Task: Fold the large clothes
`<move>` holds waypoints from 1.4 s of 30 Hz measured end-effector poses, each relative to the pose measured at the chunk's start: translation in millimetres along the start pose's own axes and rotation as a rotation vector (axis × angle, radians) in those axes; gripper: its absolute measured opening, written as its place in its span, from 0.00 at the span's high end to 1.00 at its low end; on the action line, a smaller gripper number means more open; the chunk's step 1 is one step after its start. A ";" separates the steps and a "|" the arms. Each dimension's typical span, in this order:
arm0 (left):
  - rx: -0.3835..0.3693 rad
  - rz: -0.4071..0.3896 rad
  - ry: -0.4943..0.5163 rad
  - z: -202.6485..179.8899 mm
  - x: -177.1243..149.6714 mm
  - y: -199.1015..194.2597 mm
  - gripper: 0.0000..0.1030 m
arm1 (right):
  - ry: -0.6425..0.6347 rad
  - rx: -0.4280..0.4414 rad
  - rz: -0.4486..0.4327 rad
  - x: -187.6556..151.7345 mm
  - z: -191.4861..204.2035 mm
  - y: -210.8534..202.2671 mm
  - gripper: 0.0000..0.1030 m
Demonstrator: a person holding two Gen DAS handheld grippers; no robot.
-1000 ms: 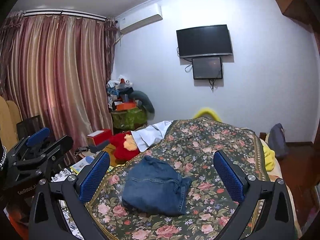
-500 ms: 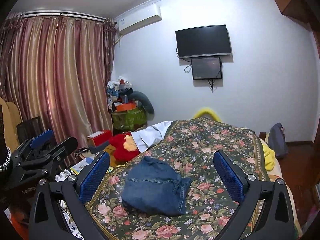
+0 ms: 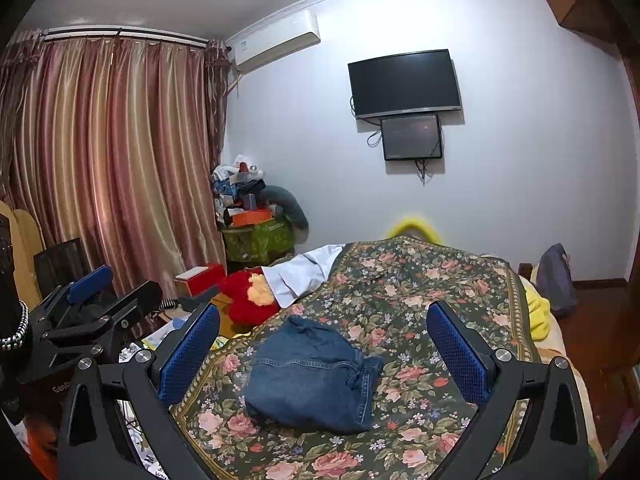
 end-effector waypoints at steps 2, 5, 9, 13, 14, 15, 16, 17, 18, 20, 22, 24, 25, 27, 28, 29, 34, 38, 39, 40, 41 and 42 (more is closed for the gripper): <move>-0.001 0.000 0.000 0.1 0.0 0.0 0.01 | -0.001 0.001 0.000 -0.2 0.1 0.0 0.00; -0.002 0.000 -0.001 0.1 0.1 -0.1 0.01 | -0.003 -0.001 -0.004 1.8 0.4 -1.6 0.00; -0.009 0.001 -0.003 -0.2 0.0 0.6 0.01 | -0.007 -0.002 -0.008 3.2 2.9 -2.7 0.00; -0.014 0.002 -0.003 -0.3 -0.4 0.5 0.01 | -0.010 -0.004 -0.010 3.8 4.2 -3.5 0.00; -0.014 0.002 -0.003 0.1 -0.5 0.4 0.01 | -0.009 -0.003 -0.011 3.8 4.3 -3.6 0.00; -0.014 0.002 -0.004 0.0 -0.6 0.4 0.01 | -0.010 -0.004 -0.011 3.9 4.4 -3.5 0.00; -0.015 0.003 -0.004 0.1 -0.6 0.5 0.01 | -0.010 -0.005 -0.011 3.9 4.5 -3.5 0.00; -0.017 0.005 -0.005 -0.4 -0.8 0.9 0.01 | -0.011 -0.006 -0.013 3.6 4.8 -4.3 0.00; -0.020 0.007 -0.005 -0.6 -1.1 1.2 0.01 | -0.012 -0.008 -0.014 3.5 5.0 -4.9 0.00; -0.023 0.010 -0.005 0.3 -1.7 2.1 0.01 | -0.013 -0.008 -0.015 3.3 5.3 -5.1 0.00; -0.025 0.014 -0.006 0.2 -2.0 2.4 0.01 | -0.014 -0.011 -0.016 3.9 5.7 -5.8 0.00; -0.029 0.017 -0.007 -0.3 -1.0 3.5 0.01 | -0.015 -0.011 -0.015 3.9 6.0 -5.7 0.00; -0.030 0.018 -0.008 -0.3 -1.1 3.5 0.01 | -0.014 -0.010 -0.015 3.9 6.1 -5.7 0.00; -0.031 0.019 -0.012 0.8 -0.9 3.8 0.01 | -0.015 -0.011 -0.016 4.2 6.0 -6.0 0.00; -0.032 0.021 -0.015 1.3 -0.8 4.2 0.01 | -0.015 -0.011 -0.016 4.2 6.0 -6.2 0.00; -0.037 0.026 -0.020 2.1 -0.8 5.1 0.01 | -0.015 -0.011 -0.017 4.3 6.0 -6.1 0.00; -0.055 0.040 -0.041 4.5 -2.4 7.0 0.01 | -0.014 -0.014 -0.017 4.5 5.4 -6.3 0.00; -0.061 0.049 -0.041 3.5 -3.8 7.4 0.01 | -0.008 -0.016 -0.017 4.6 4.1 -5.6 0.00; -0.061 0.049 -0.039 2.8 -3.6 7.8 0.01 | -0.007 -0.016 -0.017 4.7 3.7 -5.5 0.00; -0.061 0.050 -0.038 1.9 -2.9 8.3 0.01 | -0.005 -0.017 -0.017 4.7 3.2 -5.0 0.00; -0.062 0.051 -0.036 1.2 -2.7 8.3 0.01 | -0.004 -0.018 -0.017 4.8 2.6 -4.7 0.00; -0.064 0.049 -0.035 0.9 -2.8 7.7 0.01 | -0.002 -0.019 -0.017 4.7 2.4 -4.6 0.00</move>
Point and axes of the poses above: each gripper's, at about its wrist camera, not at the fingertips, and y roughly the way its jaws point, z to its left, x to its top, the point moved 3 cm from there along y, roughly the way its jaws point
